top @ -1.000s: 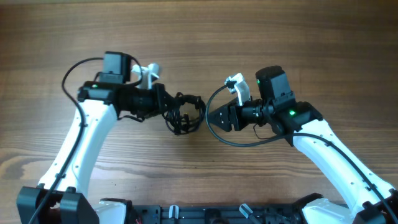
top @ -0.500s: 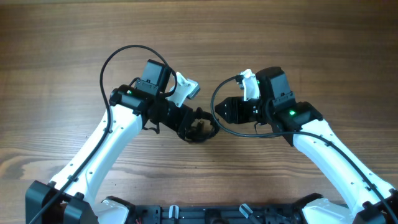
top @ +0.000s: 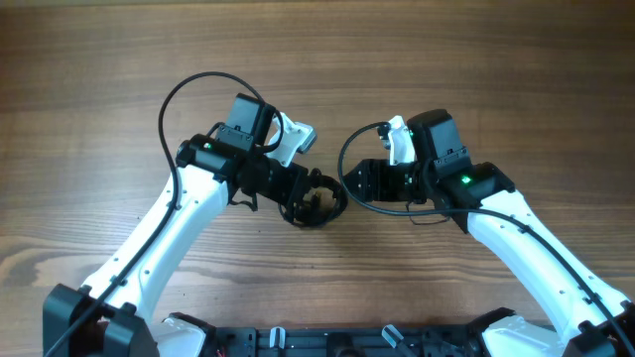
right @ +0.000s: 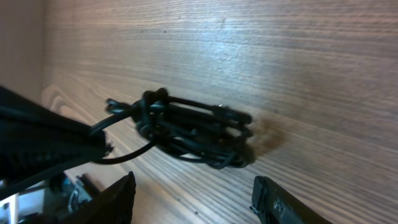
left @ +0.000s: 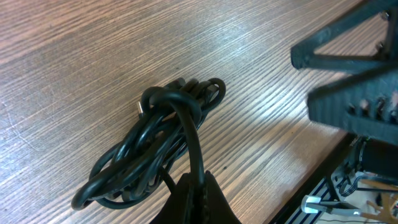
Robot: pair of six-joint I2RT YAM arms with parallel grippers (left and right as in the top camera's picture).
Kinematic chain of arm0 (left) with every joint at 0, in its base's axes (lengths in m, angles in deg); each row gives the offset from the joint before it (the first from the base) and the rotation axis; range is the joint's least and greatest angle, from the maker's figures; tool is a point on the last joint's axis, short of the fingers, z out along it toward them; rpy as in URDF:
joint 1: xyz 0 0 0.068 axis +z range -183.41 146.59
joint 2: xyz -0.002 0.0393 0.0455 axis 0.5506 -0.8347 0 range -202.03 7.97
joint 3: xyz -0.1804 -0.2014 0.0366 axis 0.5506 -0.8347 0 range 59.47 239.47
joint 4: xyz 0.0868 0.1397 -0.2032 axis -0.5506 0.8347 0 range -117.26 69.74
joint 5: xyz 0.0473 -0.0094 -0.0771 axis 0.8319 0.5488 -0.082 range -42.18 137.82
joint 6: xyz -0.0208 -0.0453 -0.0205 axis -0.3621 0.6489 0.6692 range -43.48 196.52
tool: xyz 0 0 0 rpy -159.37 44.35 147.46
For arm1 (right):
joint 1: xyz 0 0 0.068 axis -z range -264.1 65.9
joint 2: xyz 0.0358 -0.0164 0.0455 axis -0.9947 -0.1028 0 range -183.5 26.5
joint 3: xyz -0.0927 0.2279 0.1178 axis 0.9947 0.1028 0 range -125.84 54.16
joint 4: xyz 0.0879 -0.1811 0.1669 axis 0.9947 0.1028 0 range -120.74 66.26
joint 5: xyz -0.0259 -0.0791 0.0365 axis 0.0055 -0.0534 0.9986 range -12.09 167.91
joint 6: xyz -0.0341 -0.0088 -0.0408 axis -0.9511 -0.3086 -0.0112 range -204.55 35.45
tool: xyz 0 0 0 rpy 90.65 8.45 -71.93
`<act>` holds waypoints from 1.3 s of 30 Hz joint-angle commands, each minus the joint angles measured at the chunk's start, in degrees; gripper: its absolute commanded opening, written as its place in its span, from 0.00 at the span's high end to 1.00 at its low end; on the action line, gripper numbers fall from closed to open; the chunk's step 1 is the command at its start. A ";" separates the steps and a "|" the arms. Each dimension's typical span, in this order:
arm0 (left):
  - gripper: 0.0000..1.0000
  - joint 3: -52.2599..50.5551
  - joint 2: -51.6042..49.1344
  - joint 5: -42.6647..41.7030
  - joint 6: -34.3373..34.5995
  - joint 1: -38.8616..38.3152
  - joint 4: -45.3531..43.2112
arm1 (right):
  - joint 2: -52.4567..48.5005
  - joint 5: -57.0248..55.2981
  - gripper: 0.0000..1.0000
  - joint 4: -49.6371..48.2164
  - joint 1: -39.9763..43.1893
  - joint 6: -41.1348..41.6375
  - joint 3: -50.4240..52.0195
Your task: Untangle cables
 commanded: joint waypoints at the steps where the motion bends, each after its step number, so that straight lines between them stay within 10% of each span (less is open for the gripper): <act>1: 0.96 -0.26 -2.73 -0.13 1.38 -0.26 -0.57 | 0.02 3.26 0.36 0.33 -0.20 0.85 0.00; 18: 0.96 -0.24 0.85 0.44 -2.47 -0.26 -2.40 | 0.04 2.51 0.32 -0.61 -0.17 -1.55 0.00; 24: 0.96 -0.24 11.15 -5.99 -18.69 -0.26 3.65 | 0.04 10.49 0.27 -6.86 0.24 -10.97 0.00; 32: 0.96 -0.24 17.77 -12.94 -17.49 3.39 3.39 | 0.04 35.54 0.27 -3.28 1.49 -37.03 0.00; 39: 0.96 -0.24 17.73 -33.94 -17.35 16.65 2.99 | 0.04 36.92 0.38 -3.61 1.49 -37.11 0.00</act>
